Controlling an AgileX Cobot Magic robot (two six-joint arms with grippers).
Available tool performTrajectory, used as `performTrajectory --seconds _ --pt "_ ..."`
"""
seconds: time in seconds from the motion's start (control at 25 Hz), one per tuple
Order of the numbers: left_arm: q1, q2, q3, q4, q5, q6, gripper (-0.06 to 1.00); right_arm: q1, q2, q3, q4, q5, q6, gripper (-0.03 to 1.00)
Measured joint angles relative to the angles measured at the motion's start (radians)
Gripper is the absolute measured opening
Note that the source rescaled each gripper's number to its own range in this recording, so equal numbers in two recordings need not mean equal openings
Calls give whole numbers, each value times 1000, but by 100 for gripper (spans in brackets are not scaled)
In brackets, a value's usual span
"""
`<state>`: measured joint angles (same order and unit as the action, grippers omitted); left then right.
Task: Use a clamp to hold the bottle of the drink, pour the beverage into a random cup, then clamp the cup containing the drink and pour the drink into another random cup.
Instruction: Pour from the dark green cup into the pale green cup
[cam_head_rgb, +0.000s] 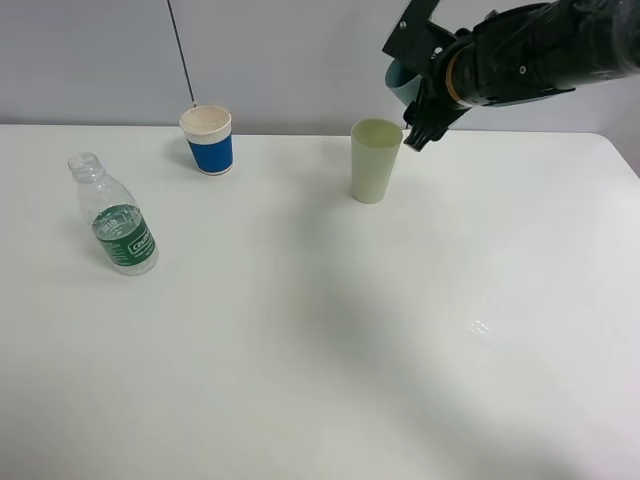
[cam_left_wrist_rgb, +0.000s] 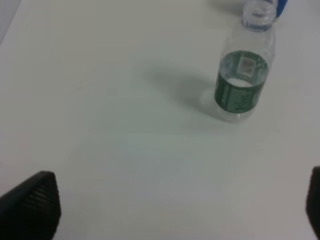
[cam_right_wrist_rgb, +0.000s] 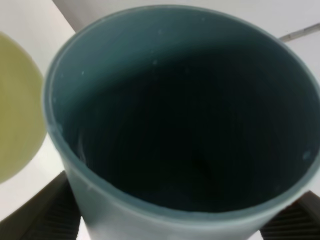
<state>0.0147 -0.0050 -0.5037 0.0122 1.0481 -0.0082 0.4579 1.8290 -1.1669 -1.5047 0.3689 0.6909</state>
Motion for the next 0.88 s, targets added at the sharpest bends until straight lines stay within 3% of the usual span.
performTrajectory --seconds 0.24,0.88 --pt "0 0 0 0 0 0 100 10 0 0 -68 24 -52 2" --pt "0 0 0 0 0 0 100 12 0 0 -102 111 -229 2"
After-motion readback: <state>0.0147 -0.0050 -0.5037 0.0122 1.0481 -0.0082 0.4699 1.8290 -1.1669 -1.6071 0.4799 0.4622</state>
